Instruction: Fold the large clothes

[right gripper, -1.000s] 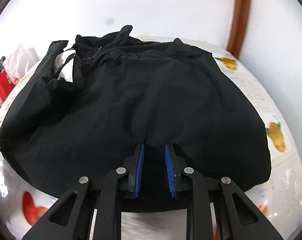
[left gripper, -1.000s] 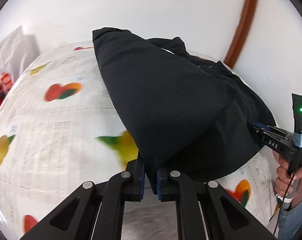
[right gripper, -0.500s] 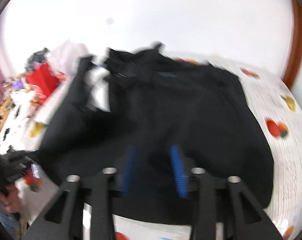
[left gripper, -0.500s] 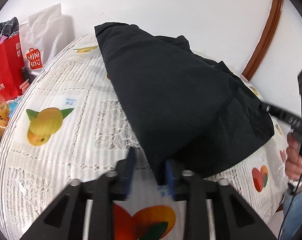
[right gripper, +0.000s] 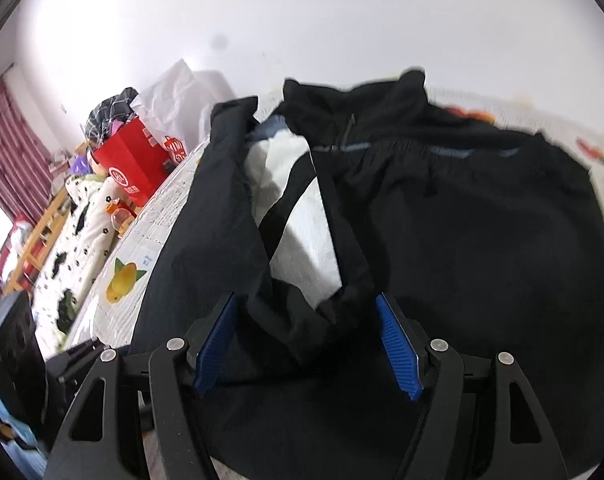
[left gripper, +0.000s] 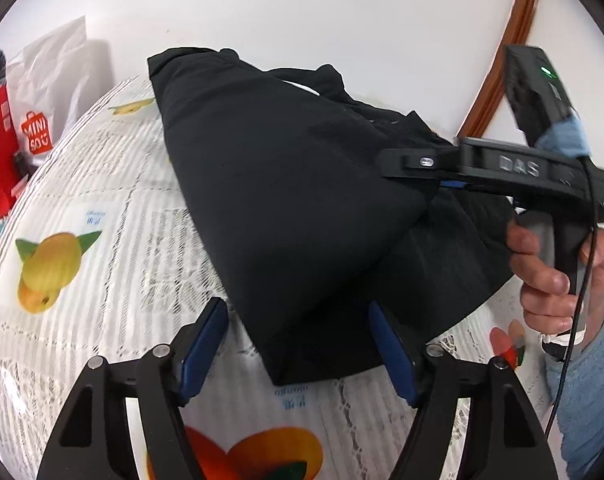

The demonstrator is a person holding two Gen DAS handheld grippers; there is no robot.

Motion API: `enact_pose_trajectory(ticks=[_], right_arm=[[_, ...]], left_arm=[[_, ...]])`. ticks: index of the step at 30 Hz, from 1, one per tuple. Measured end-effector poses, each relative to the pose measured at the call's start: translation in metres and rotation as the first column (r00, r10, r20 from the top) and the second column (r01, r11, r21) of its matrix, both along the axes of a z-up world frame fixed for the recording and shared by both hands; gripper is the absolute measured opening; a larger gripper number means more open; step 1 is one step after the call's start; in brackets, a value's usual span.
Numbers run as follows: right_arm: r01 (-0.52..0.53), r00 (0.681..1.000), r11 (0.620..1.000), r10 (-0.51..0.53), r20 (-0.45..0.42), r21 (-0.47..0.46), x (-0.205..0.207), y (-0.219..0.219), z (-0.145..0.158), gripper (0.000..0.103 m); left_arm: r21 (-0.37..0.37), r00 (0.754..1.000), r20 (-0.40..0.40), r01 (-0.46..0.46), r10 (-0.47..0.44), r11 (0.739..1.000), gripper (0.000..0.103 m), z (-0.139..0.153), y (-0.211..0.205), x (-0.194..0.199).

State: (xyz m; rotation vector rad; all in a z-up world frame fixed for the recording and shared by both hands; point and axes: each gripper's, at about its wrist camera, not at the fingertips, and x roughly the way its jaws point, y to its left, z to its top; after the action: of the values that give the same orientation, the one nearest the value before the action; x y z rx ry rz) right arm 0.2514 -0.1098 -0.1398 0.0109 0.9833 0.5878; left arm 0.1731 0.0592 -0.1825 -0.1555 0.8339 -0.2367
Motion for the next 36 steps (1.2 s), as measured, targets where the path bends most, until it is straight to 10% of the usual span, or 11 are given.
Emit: enact_pose_trajectory(ticks=[5, 8, 12, 23, 31, 36], right_arm=[[-0.008, 1.000, 0.999, 0.008, -0.029, 0.031, 0.013, 0.014, -0.015, 0.064], [-0.025, 1.000, 0.998, 0.025, 0.000, 0.055, 0.010, 0.014, -0.011, 0.020], [-0.051, 0.994, 0.994, 0.041, 0.102, 0.100, -0.006, 0.003, 0.014, 0.010], [0.125, 0.943, 0.939, -0.213, 0.256, 0.320, -0.062, -0.118, 0.053, 0.009], [0.242, 0.957, 0.963, -0.257, 0.136, 0.116, -0.067, -0.127, -0.007, 0.012], [0.231, 0.965, 0.963, -0.245, 0.092, 0.143, -0.065, -0.136, -0.006, 0.042]], left_arm=[[0.085, 1.000, -0.007, -0.010, 0.010, 0.996, 0.073, -0.001, -0.013, 0.004], [0.130, 1.000, -0.009, -0.027, 0.029, 0.991, 0.074, -0.002, -0.019, 0.005], [0.158, 0.999, -0.011, -0.039, 0.041, 0.987, 0.074, -0.003, -0.022, 0.006], [0.202, 0.999, -0.039, -0.027, 0.035, 0.979, 0.081, -0.004, -0.026, 0.018], [0.170, 1.000, -0.028, 0.003, 0.002, 0.985, 0.077, -0.002, -0.025, 0.011], [0.136, 1.000, -0.001, 0.013, -0.013, 0.991, 0.077, 0.004, -0.023, 0.004]])
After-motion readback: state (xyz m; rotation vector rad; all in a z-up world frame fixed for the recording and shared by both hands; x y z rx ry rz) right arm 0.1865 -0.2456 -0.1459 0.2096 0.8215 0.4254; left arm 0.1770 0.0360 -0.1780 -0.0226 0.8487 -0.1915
